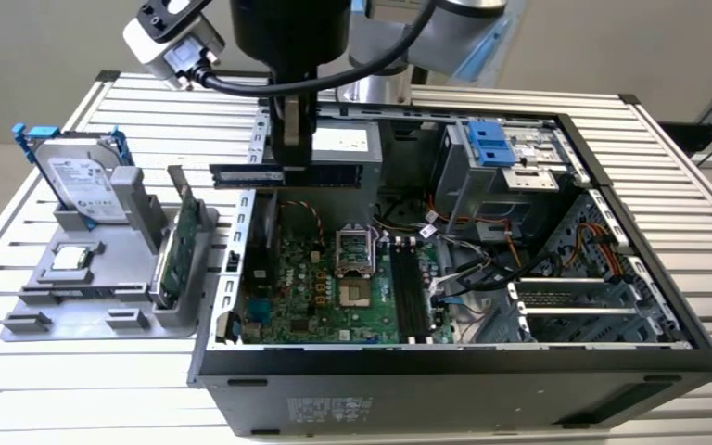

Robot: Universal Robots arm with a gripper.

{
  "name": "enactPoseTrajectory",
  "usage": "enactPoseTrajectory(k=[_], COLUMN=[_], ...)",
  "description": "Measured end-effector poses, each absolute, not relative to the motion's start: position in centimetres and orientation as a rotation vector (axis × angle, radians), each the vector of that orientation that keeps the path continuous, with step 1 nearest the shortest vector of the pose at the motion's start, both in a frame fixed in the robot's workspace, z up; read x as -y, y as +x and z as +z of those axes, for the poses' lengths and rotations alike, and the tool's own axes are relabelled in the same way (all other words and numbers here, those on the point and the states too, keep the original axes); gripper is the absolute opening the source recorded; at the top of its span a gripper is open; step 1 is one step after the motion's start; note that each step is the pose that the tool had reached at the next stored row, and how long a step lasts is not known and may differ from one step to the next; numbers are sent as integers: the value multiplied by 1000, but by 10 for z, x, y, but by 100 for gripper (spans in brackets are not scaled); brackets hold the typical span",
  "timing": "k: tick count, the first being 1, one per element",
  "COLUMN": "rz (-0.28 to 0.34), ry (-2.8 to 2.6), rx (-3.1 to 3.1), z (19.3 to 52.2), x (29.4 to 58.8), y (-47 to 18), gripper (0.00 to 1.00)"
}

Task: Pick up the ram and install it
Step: 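Pick up the ram and move it above insertion slot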

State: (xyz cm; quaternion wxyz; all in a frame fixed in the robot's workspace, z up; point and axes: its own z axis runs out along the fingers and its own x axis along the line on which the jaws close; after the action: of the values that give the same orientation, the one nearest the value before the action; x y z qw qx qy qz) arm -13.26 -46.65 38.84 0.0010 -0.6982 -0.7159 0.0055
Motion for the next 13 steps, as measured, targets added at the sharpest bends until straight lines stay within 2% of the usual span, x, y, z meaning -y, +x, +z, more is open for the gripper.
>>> enactPoseTrajectory(k=[13], rz=[18], ry=[-2192], rx=[2248], z=[387], x=[464], y=[-112], gripper=[0])
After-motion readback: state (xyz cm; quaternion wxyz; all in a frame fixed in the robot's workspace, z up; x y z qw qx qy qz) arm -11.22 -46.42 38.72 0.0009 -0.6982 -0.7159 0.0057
